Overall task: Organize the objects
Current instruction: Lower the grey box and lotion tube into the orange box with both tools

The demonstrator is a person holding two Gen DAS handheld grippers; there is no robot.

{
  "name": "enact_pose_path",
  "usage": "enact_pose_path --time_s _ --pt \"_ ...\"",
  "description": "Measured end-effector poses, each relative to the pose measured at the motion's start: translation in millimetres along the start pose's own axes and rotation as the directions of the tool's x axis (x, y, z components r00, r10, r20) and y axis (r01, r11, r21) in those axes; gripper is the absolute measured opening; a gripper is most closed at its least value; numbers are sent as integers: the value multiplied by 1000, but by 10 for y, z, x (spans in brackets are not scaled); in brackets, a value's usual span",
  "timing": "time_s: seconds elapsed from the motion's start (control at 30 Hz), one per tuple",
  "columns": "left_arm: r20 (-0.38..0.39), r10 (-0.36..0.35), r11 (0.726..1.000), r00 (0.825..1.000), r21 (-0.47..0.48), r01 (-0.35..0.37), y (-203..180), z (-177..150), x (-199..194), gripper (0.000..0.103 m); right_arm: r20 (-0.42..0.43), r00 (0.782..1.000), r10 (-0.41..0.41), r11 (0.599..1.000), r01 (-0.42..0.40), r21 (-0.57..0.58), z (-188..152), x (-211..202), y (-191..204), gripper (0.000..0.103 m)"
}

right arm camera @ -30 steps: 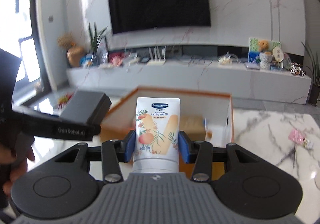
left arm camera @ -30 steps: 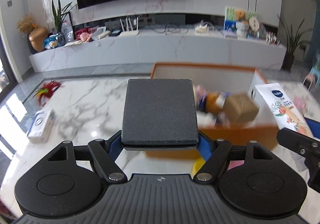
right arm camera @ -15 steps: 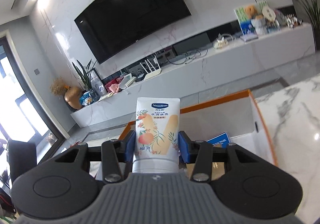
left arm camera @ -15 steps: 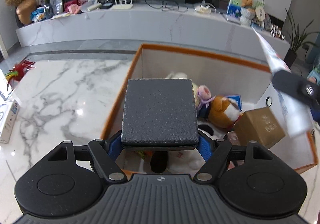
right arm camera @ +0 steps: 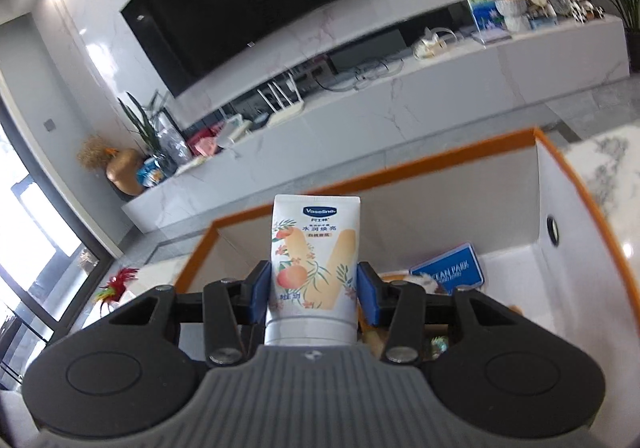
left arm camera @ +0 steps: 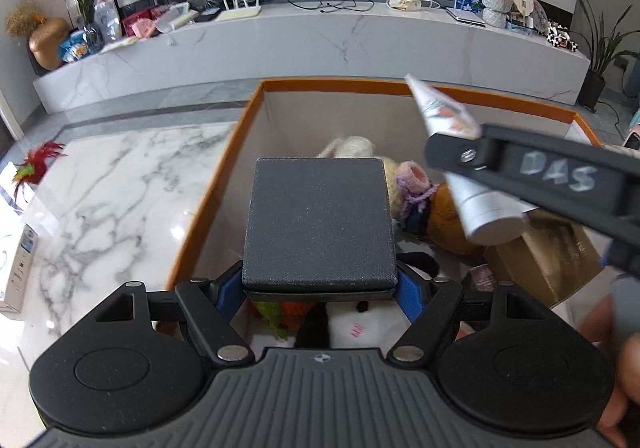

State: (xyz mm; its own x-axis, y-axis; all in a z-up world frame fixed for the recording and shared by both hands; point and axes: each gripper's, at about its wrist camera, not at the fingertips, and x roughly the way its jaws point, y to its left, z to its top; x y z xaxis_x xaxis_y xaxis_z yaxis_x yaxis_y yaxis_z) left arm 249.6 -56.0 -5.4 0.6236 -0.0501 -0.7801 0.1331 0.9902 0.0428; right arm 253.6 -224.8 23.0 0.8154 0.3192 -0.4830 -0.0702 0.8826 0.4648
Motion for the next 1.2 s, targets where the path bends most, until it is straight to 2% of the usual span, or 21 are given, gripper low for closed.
enact_pose_path --time_s 0.27,0.53,0.8,0.83,0.87,0.9,1.03,1.2 --pt "-7 1 1000 1000 19 -1 -5 7 7 87 -43 989 -143 988 140 -66 3 58 97 48" --pt "-14 -3 1000 1000 27 3 -10 0 6 87 -90 958 -272 955 257 -149 2 83 117 48" --pt "-14 -3 1000 1000 28 3 -13 -4 4 88 -125 950 -285 952 265 -151 -16 88 89 50" --pt "-13 -3 1000 1000 28 3 -15 -5 6 88 -124 952 -281 953 263 -148 -14 84 93 53" --pt "-12 -2 1000 1000 29 2 -17 -8 7 88 -119 953 -277 955 260 -142 -11 73 90 63" --pt "-12 0 1000 1000 30 0 -19 -8 6 88 -111 955 -276 955 260 -142 -11 58 109 65" --pt "-14 -5 1000 1000 17 5 -9 -1 1 88 -104 960 -261 960 247 -131 0 35 109 70" --pt "0 -42 998 999 -44 42 86 27 -61 88 -73 972 -222 971 213 -110 38 -87 119 75"
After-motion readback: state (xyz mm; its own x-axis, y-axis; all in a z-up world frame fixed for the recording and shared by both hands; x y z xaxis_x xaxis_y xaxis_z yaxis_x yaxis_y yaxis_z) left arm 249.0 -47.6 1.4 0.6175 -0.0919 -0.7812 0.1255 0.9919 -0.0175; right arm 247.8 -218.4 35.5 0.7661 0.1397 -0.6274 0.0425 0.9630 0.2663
